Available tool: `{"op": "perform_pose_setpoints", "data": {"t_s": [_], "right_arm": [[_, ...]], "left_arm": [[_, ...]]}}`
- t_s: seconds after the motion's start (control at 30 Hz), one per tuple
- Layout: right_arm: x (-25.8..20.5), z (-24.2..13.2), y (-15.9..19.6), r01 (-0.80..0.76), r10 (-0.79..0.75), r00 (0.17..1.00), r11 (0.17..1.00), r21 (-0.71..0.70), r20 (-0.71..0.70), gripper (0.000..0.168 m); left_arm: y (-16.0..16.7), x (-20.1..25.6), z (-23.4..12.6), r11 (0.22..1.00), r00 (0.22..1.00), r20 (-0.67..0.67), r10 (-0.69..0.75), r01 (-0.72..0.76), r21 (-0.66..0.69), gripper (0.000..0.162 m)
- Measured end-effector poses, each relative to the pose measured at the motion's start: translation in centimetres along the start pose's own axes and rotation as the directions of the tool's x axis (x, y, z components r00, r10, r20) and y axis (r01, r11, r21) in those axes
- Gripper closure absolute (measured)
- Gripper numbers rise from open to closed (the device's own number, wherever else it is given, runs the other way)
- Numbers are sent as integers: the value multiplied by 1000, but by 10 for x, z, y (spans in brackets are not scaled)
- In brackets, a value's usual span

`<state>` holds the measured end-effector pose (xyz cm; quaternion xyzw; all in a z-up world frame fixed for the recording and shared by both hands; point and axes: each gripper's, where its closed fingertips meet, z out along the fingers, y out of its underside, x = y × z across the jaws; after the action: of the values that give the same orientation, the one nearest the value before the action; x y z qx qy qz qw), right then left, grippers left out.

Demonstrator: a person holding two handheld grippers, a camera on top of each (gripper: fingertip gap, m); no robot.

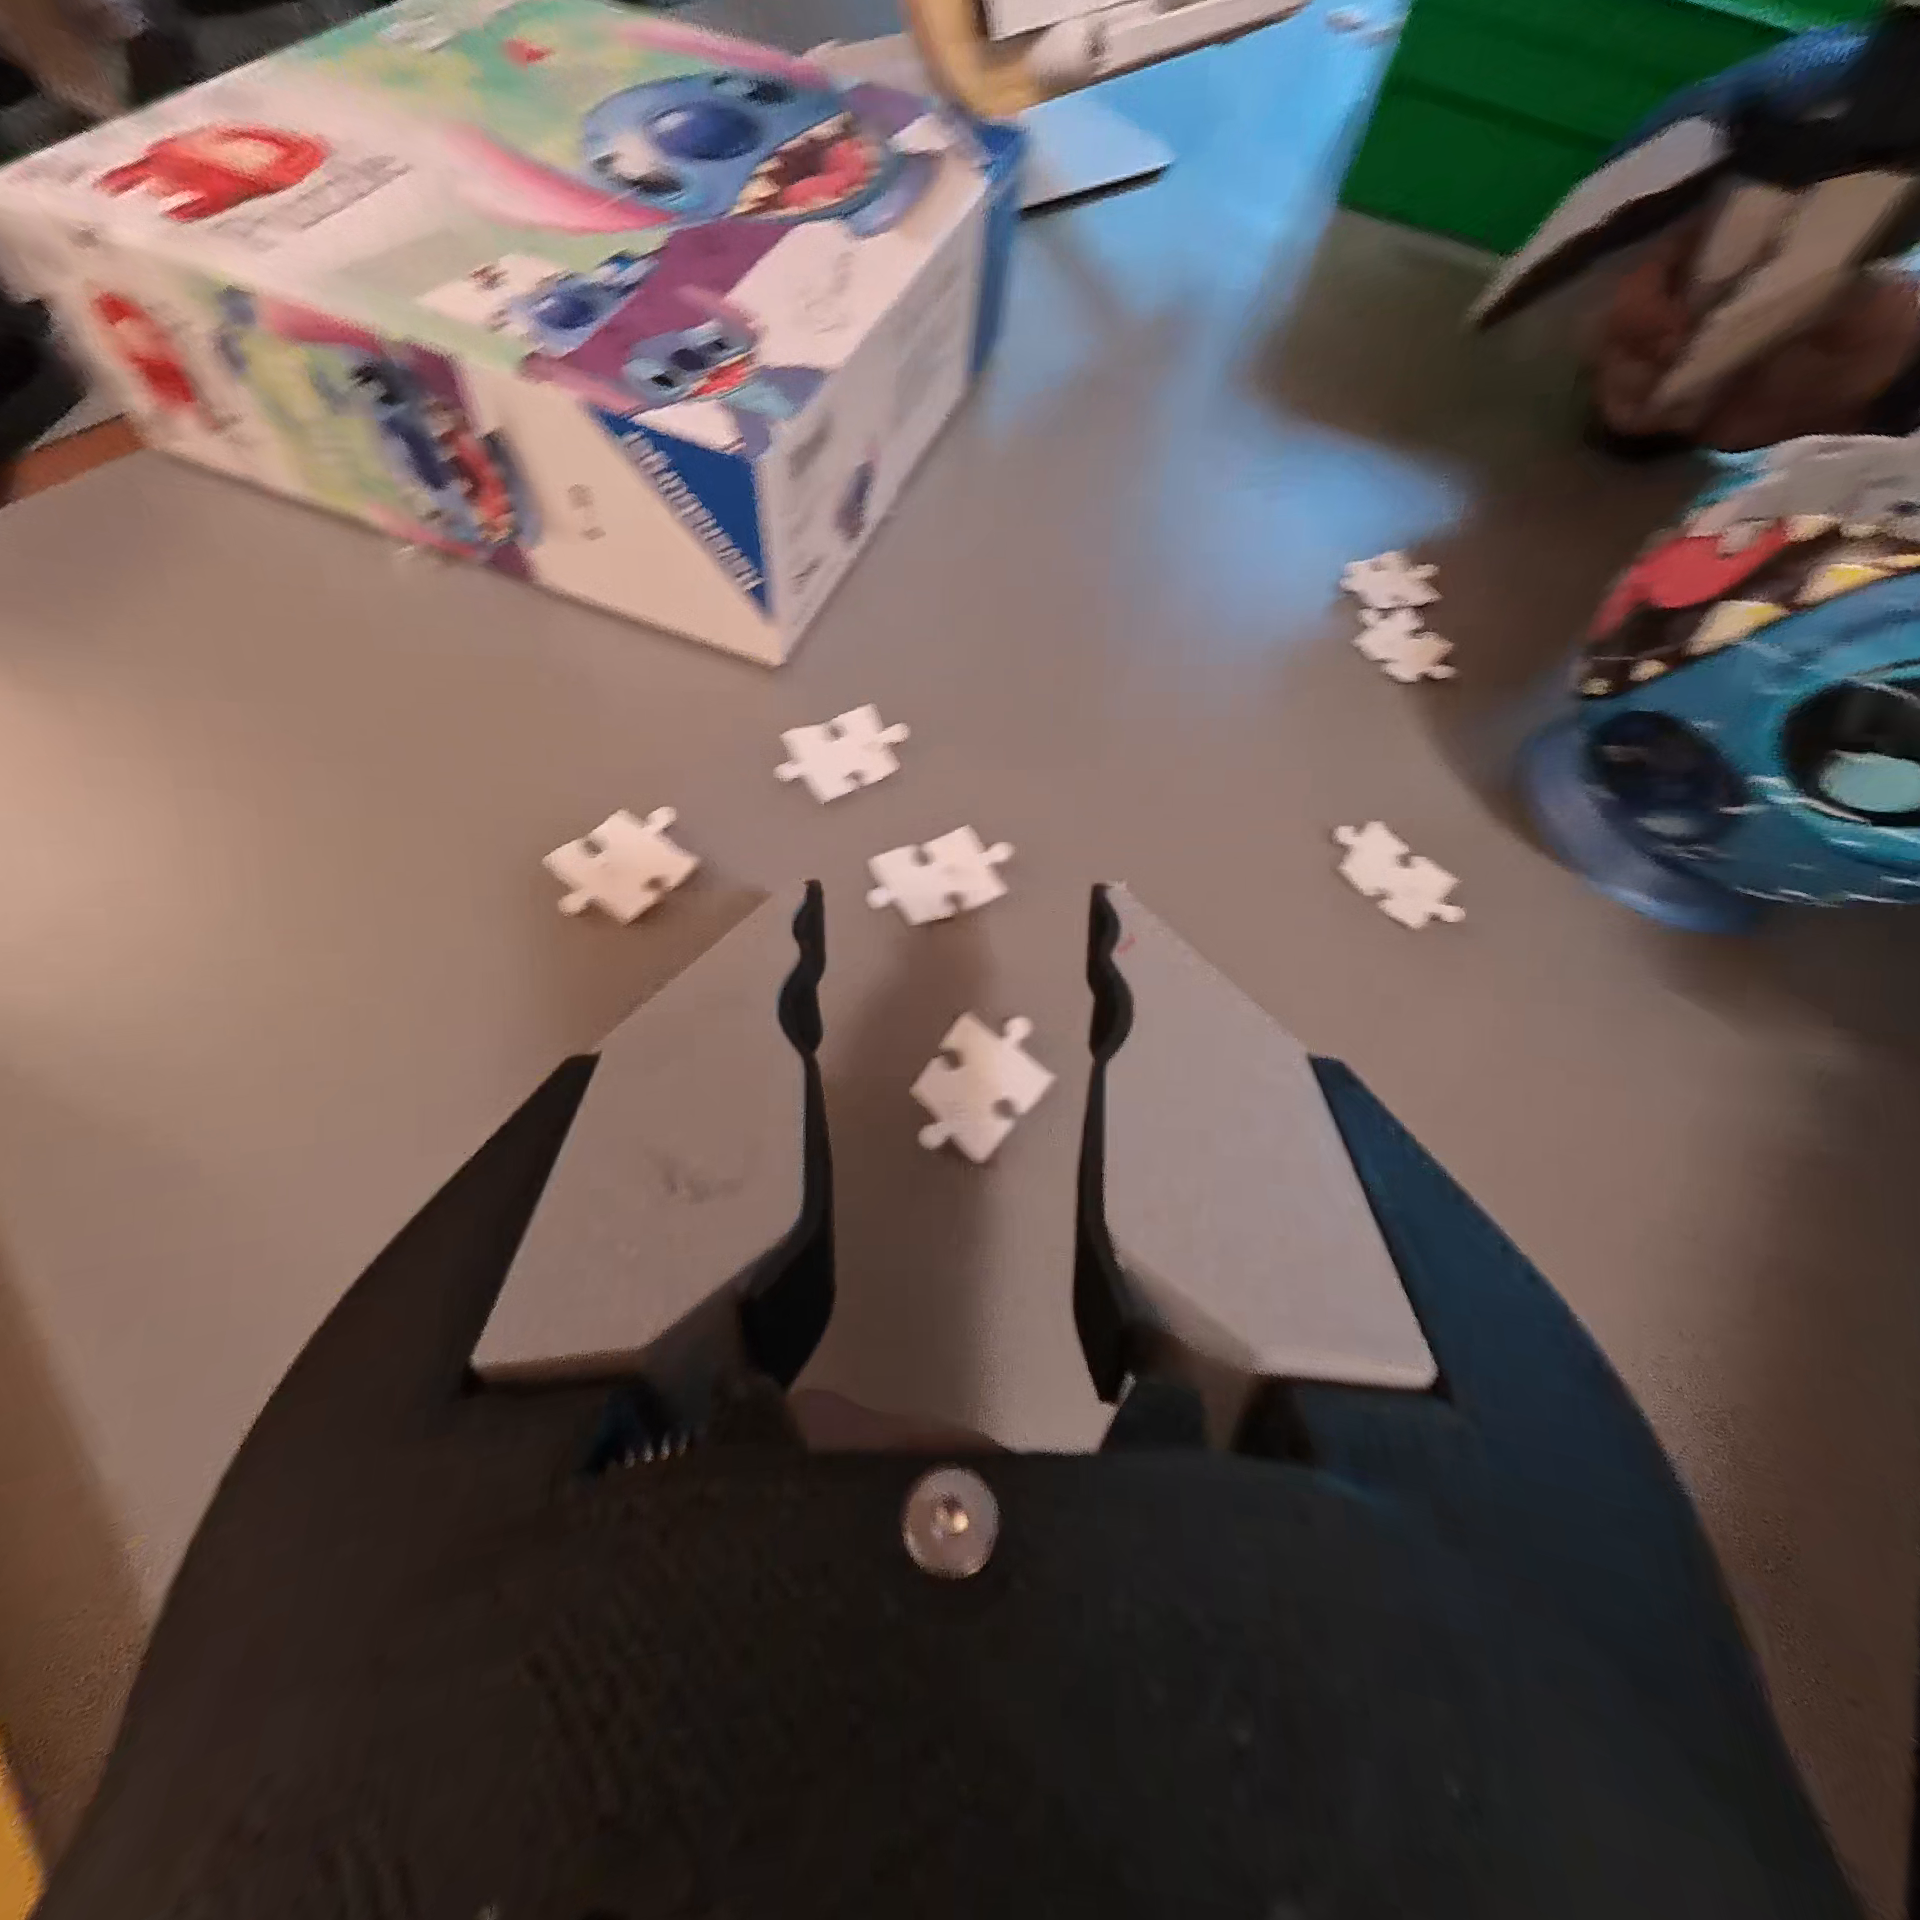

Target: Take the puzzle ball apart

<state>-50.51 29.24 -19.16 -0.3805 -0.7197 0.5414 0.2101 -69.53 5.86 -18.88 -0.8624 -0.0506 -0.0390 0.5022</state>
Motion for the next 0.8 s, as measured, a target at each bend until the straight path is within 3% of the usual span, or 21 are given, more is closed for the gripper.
{"op": "perform_pose_setpoints", "data": {"t_s": [0.2,0.27,0.4,0.5,0.57,0.7,0.8], "right_arm": [[3,-2,-2,-21,22,1000,1000,22,-8,100],[2,-3,-3,-22,22,1000,999,25,4,98],[-11,-7,-5,-13,11,999,999,49,42,93],[-47,-12,-13,-3,-3,998,996,93,65,89],[-76,-13,-19,27,-35,998,991,128,57,83],[-126,0,-5,45,-51,996,997,70,76,70],[-133,14,-1,59,-59,998,998,30,4,62]], "left_arm": [[-5,78,17,985,955,-247,165,-173,-10,110],[-7,99,27,986,937,-310,160,-167,4,110],[6,151,44,973,850,-489,195,-232,-17,90],[2,167,55,940,833,-446,327,-337,59,68],[-4,178,57,928,813,-451,368,-350,125,64],[3,196,72,904,772,-486,409,-417,98,59],[8,206,79,890,740,-519,427,-446,96,58]]}}
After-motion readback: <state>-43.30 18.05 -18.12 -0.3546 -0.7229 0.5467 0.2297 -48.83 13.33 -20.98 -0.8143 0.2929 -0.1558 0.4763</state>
